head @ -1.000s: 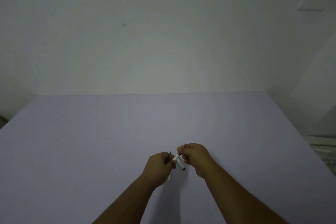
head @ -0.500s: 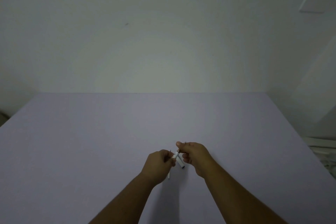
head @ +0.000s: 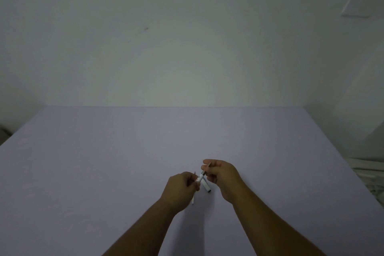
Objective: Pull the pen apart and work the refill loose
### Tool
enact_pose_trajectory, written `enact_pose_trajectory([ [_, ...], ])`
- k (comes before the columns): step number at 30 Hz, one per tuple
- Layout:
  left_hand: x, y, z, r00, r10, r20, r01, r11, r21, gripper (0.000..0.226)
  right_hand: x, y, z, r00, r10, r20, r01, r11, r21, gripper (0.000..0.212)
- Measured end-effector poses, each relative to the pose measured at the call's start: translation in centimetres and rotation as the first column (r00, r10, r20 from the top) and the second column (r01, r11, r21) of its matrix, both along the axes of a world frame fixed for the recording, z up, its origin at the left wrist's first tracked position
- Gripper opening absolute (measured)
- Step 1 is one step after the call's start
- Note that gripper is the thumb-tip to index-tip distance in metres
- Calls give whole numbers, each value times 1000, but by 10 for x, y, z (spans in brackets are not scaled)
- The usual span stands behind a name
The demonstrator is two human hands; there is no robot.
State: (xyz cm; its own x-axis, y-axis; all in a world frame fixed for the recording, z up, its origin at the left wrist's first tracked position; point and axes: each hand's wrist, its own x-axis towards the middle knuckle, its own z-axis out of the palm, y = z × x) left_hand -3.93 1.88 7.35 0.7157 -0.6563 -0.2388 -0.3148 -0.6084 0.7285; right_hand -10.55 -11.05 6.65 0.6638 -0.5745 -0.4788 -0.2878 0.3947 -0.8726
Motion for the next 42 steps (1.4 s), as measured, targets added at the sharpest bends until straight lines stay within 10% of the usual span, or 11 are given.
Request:
enact_pose_trajectory([
  [23, 1, -1, 2, 1000, -30, -6, 30, 999, 14, 14, -1, 4, -1, 998, 28, -54, -31, 997, -67, 10],
  [42, 12, 8, -14, 948, 30, -316, -59, 995, -81, 28, 21, -33, -4, 893, -431, 130, 442, 894, -72, 23],
])
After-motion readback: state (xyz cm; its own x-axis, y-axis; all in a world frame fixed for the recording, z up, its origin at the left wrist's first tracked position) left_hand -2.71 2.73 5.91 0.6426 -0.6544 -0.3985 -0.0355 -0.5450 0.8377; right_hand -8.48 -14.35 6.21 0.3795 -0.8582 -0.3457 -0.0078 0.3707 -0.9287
